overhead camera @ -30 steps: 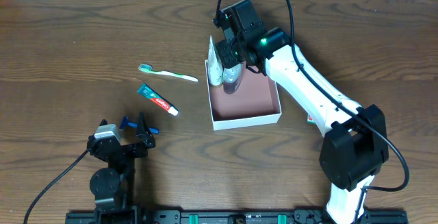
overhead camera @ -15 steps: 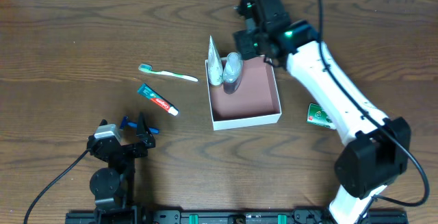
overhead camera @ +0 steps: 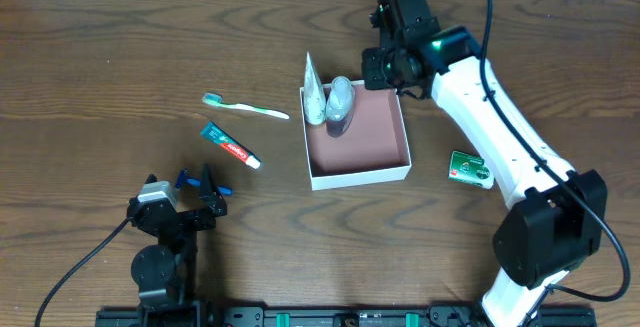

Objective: Pack container
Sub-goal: 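Lay the bottle down inside the box and open the right gripper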

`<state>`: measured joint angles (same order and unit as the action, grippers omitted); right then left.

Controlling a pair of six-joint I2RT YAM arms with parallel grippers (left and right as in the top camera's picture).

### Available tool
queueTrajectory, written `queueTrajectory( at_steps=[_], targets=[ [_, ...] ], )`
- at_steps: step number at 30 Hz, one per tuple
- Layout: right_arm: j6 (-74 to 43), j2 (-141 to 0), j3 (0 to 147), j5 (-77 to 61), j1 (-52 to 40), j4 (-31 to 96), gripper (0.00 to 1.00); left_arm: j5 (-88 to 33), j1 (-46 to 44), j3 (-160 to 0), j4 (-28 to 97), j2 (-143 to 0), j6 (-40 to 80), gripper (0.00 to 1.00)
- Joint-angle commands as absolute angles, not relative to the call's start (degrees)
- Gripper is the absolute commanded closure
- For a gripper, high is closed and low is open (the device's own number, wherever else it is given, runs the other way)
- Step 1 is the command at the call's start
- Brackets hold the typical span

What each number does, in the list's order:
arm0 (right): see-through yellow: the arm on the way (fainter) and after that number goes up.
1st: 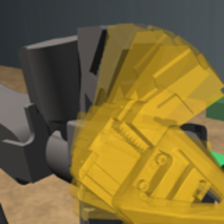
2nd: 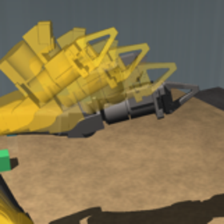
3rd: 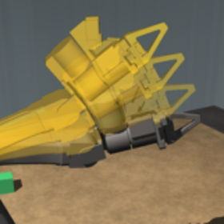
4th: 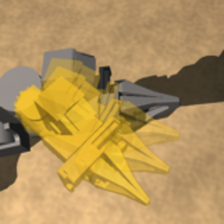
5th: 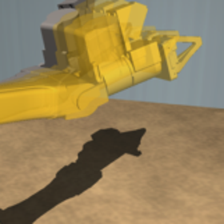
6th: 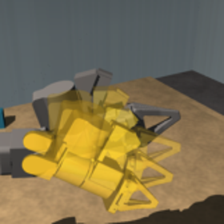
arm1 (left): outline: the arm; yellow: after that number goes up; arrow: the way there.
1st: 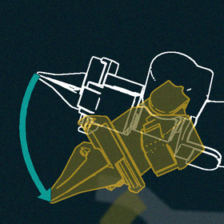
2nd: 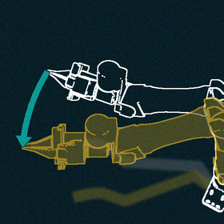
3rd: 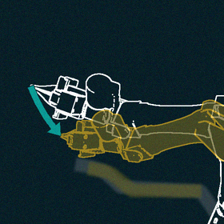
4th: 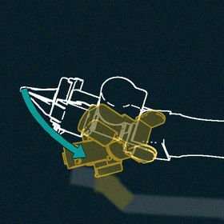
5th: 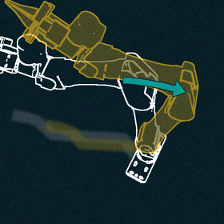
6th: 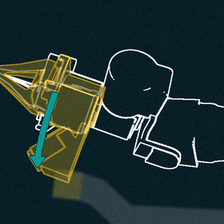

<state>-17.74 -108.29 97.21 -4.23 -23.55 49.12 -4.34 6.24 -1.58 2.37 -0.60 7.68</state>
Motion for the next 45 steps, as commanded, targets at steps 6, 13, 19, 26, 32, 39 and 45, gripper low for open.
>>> queueTrajectory(
  at_steps=[6, 13, 19, 26, 32, 39, 45],
  targets=[
    [-21.87, -108.97, 87.83, -4.6, -24.77, 39.7, 0.77, -5.39, 6.46, -0.23, 3.64, -0.25, 7.97, 0.02],
    [-21.87, -108.99, 83.07, -4.78, -24.82, 32.64, 0.78, -5.39, 6.46, -0.23, 3.64, -0.25, 7.97, 0.02],
    [-23.16, -109.01, 79.75, -5.98, -25.41, 27.38, 0.78, -5.41, 6.46, -0.23, 3.64, -0.25, 7.97, 0.02],
    [-23.11, -109.03, 78.96, -6.28, -26.89, 23.46, 0.78, -5.39, 6.46, -0.23, 3.64, -0.25, 7.97, 0.02],
    [-22.68, -109.03, 78.96, -6.15, -28.23, 20.71, 0.78, -5.39, 6.46, -0.23, 3.64, -0.25, 7.97, 0.02],
    [-21.61, -109.03, 78.96, -5.98, -28.14, 20.49, 0.78, -5.39, 6.46, -0.23, 3.64, -0.25, 7.97, 0.02],
    [-20.86, -109.03, 78.96, -2.92, -27.27, 20.53, 0.77, -5.39, 6.46, -0.23, 3.64, -0.25, 7.94, 0.02]
  ],
)
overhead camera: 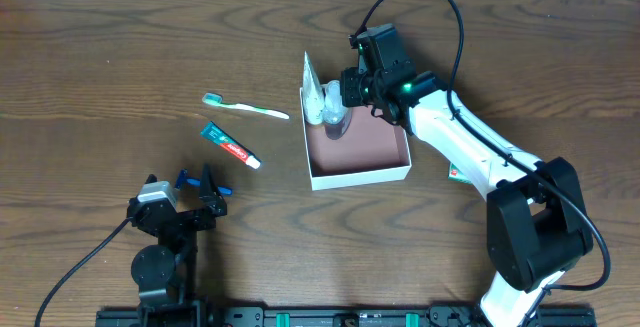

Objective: Pack container
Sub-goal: 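Lay the bottle down inside the box and open the right gripper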

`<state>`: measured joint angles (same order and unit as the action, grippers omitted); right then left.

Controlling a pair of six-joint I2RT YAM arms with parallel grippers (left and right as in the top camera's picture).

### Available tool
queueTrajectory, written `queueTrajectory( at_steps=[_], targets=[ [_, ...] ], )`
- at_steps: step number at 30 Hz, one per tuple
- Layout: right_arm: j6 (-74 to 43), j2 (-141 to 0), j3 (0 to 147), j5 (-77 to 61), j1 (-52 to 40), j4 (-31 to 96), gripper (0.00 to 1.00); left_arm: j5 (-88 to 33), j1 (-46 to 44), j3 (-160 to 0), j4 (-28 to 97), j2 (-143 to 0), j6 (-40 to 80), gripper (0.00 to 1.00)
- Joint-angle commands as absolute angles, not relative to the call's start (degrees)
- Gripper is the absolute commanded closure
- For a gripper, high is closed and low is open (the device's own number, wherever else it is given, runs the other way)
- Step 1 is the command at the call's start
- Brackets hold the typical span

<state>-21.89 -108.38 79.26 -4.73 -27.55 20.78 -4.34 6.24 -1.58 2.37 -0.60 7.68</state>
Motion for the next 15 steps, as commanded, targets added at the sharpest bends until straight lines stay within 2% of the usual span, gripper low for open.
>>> queueTrajectory(
  at_steps=[1, 9, 15],
  targets=[
    [-20.91, -109.03, 78.96, -2.9, -26.85, 20.53, 0.77, -5.39, 6.46, -0.23, 3.64, -0.25, 7.97, 0.02],
    [-22.41, -109.03, 78.96, -8.25, -22.46, 22.87, 0.79, -5.41, 6.46, -0.23, 3.64, -0.25, 7.97, 0.02],
    [-23.62, -109.03, 78.96, -8.43, -22.46, 26.33, 0.8, -5.39, 6.46, -0.23, 3.64, -0.25, 7.97, 0.02]
  ],
)
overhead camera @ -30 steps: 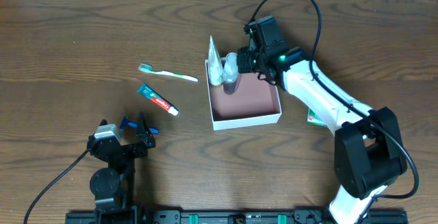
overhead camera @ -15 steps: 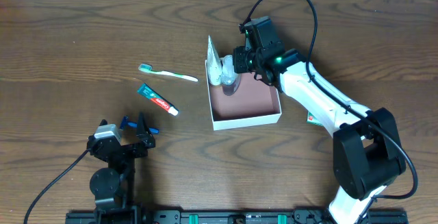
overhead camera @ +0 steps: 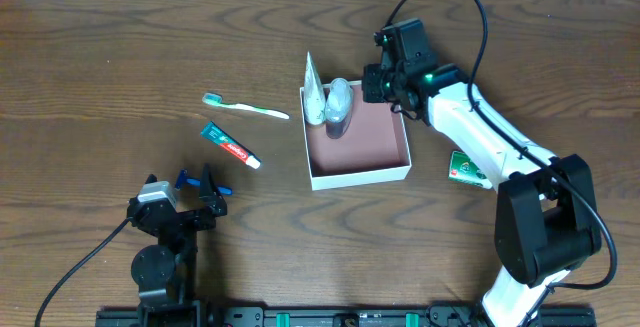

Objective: Pack container
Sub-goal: 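Lay the bottle down inside the box and open the right gripper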

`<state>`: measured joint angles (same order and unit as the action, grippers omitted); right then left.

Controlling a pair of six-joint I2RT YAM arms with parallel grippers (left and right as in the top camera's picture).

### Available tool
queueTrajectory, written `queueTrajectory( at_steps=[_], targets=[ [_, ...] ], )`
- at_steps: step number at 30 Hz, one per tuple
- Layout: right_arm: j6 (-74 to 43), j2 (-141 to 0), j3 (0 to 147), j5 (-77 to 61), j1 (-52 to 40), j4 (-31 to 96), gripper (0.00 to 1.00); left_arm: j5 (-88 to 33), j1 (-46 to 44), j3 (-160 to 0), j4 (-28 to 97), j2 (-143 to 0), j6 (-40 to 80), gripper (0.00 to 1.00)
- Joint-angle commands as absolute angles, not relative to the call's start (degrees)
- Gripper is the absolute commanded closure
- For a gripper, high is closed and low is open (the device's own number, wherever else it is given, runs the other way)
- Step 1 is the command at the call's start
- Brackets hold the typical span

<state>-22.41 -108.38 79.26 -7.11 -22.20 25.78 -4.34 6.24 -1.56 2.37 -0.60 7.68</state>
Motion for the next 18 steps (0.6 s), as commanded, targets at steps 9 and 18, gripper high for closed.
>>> queueTrajectory(
  at_steps=[9, 18],
  targets=[
    [-27.31, -109.38, 78.94, -8.4, -23.33, 26.68, 0.87, -5.41, 6.46, -0.23, 3.64, -0.25, 7.97, 0.02],
    [-28.53, -110.83, 78.94, -9.3, -23.86, 25.69, 0.93, -5.41, 6.46, -0.23, 3.64, -0.25, 7.97, 0.02]
  ],
)
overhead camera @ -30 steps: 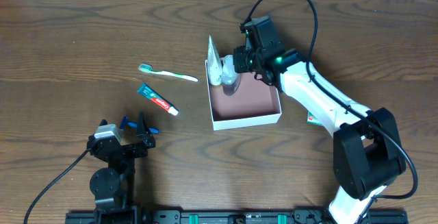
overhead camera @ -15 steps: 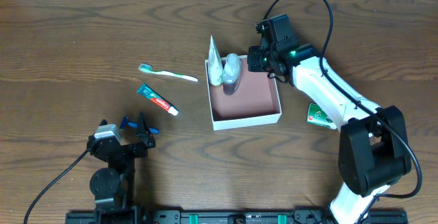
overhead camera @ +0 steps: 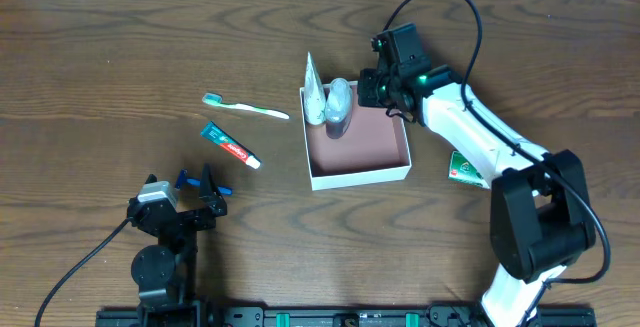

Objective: Pack container
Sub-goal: 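Lay the bottle down inside the box and open the right gripper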

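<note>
A white box with a brown floor point(overhead camera: 360, 176) stands mid-table. In its far-left corner lean a white tube point(overhead camera: 314, 91) and a grey see-through bottle point(overhead camera: 340, 103). My right gripper point(overhead camera: 371, 89) hangs over the box's far-right part, just right of the bottle; its dark fingers blur together, so their state is unclear. A green toothbrush point(overhead camera: 246, 108) and a green toothpaste tube point(overhead camera: 230, 145) lie left of the box. A green packet point(overhead camera: 462, 171) lies right of it, partly under my right arm. My left gripper point(overhead camera: 202, 182) rests open at the front left.
The right arm's white link point(overhead camera: 470, 132) crosses the table from the front right toward the box. A black cable point(overhead camera: 70, 267) trails from the left arm's base. The table's back edge is close behind the box.
My right gripper has shifted slightly left and forward, closer to the bottle. The bottle, the tube and the loose items lie as before. The left arm is still.
At first my right gripper was behind the box's far-right corner, with tube and bottle inside. Then it reached left up against the bottle. After that it stood back near the right wall, and now it is a little nearer the bottle again.
</note>
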`<state>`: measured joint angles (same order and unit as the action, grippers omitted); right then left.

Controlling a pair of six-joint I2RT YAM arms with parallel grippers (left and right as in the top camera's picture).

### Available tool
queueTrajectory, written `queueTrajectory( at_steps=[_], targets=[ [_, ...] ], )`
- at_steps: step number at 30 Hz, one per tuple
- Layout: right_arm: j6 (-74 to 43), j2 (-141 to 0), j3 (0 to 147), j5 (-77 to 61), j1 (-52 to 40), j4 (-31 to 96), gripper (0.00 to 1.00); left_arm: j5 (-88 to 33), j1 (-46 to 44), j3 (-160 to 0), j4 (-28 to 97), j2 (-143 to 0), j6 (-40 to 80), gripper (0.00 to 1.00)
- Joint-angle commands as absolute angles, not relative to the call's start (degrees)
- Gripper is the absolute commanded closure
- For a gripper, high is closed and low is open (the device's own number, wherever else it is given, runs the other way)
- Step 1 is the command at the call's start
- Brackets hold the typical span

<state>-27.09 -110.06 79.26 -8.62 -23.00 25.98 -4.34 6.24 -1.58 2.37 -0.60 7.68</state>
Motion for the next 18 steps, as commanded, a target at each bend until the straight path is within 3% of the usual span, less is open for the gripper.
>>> queueTrajectory(
  at_steps=[1, 18],
  targets=[
    [-28.69, -110.91, 78.94, -9.32, -23.97, 25.5, 0.94, -5.41, 6.46, -0.23, 3.64, -0.25, 7.97, 0.02],
    [-31.62, -114.26, 78.94, -13.98, -25.02, 19.42, 0.96, -5.39, 6.46, -0.23, 3.64, -0.25, 7.97, 0.02]
  ],
)
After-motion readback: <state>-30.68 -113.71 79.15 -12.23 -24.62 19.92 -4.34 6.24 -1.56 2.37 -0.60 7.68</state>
